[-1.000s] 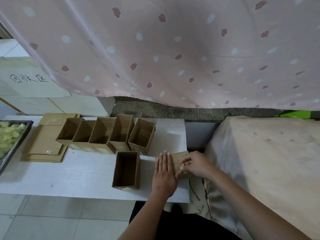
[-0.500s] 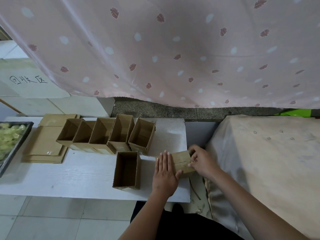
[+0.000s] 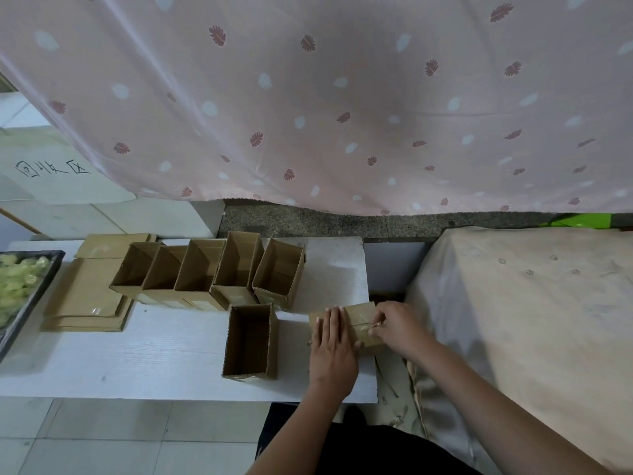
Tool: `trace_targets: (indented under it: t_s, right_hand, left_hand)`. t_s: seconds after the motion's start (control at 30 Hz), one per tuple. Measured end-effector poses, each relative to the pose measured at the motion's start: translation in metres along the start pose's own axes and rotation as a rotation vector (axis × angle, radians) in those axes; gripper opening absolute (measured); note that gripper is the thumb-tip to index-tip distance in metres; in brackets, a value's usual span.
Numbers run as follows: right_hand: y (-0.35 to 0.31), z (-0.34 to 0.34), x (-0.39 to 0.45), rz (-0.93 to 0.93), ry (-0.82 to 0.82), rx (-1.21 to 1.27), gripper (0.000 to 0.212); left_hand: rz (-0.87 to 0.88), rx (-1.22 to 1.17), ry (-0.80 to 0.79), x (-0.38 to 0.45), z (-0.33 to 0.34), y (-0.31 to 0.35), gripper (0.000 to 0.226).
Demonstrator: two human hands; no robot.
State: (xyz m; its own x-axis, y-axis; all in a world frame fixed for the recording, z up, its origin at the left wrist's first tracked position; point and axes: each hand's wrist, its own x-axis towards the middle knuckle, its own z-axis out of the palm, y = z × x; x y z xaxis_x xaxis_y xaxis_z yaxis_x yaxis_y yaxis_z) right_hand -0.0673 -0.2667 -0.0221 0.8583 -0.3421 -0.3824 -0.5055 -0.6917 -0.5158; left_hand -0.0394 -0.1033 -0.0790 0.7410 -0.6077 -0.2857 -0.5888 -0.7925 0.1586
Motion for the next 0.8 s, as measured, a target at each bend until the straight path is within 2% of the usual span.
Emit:
trace_targets:
  t_s: [0.1,0.2,0.23,0.3,0.37,0.53,0.7,0.8]
  right_hand:
    - [-0.003,-0.003,-0.003,-0.049,0.109,-0.056,0.014]
    - [-0.001,-0.003,-0.004,-0.106,0.099,0.017,0.050]
    - [0.000,-0.003,-0.004,-0.118,0.092,0.010,0.046]
    - [0.002,-0.003,-0.004,-0.118,0.102,-0.020,0.019]
    - [0.007,-0.005,-0.005,-0.100,0.121,0.018,0.012]
    - [0.019,-0.013,-0.014,-0.019,0.063,0.124,0.010]
    - [0.020,-0.012,-0.014,-0.005,0.062,-0.001,0.025]
    - [0.017,-0.013,-0.010,-0.022,0.068,0.010,0.029]
  left_hand:
    - [0.008,-0.054,0.025,-0.002,0.002,-0.003,0.069]
    - [0.023,-0.064,0.043,-0.002,0.005,-0.007,0.072]
    - [0.024,-0.064,0.044,-0.002,0.006,-0.007,0.074]
    - [0.019,-0.068,0.033,0.000,0.008,-0.009,0.079]
    - [0.016,-0.066,0.021,0.001,0.009,-0.010,0.084]
    - [0.026,-0.058,0.018,0.001,0.009,-0.010,0.089]
    - [0.024,-0.035,0.014,0.003,0.009,-0.010,0.088]
    - [0.018,-0.037,0.007,0.004,0.009,-0.010,0.087]
